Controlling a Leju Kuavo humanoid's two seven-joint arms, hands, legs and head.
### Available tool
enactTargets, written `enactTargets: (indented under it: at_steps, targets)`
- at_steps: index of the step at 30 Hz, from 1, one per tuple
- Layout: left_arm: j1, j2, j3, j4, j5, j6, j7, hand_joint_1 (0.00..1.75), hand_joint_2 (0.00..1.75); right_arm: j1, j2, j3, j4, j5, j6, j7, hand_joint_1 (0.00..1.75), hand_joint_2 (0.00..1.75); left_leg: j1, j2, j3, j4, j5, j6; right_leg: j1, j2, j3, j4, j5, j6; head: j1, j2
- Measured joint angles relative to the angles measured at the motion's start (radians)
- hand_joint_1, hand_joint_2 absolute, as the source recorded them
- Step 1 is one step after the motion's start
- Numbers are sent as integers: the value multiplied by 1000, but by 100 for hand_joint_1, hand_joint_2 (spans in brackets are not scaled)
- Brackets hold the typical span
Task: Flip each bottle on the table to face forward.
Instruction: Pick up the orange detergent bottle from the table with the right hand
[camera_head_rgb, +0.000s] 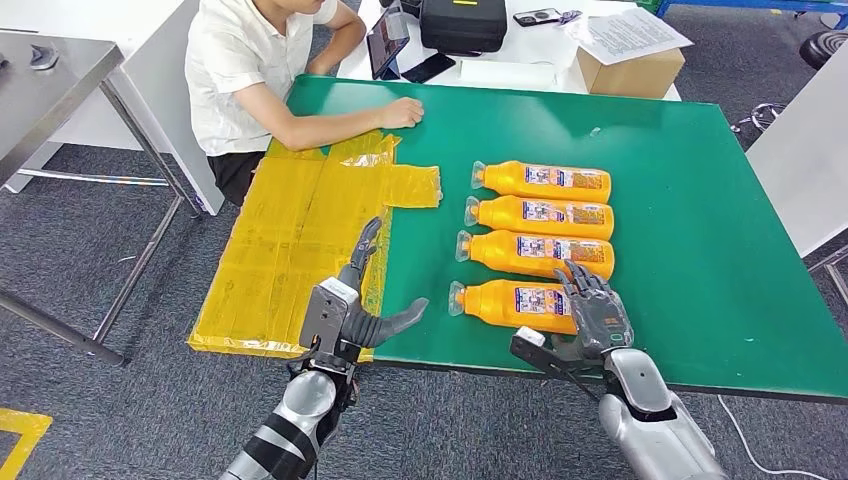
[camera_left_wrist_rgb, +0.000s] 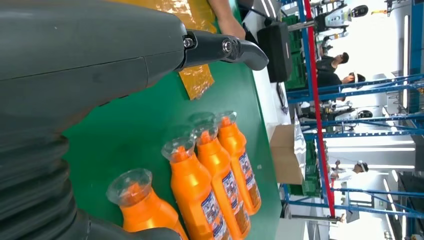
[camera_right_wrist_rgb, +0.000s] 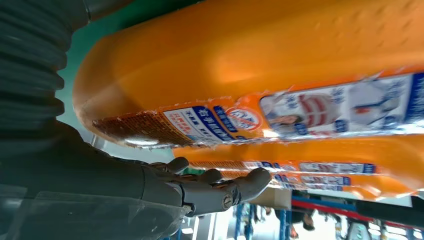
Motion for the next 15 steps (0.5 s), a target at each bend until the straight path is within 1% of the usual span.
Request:
enactTargets:
  at_steps: [4,12,15]
  targets:
    - [0,0,-5,0,0,-9,6,0,175,-20,1,0,36,-28,32,-13,0,175,0,1,2,0,0,0,0,0,1,0,0,0,0,0]
    - [3,1,-9,-1,8,-11,24,0,175,-36,-9,-2,65,-82,120,-3,0,175,0,1,6,0,0,0,0,0,5,-1,0,0,0,0]
    - [3,2,-9,-1,8,-12,25,0,175,-45,-14,-3,75,-96,138,-5,0,175,0,1,8,0,0,0,0,0,7,-1,0,0,0,0]
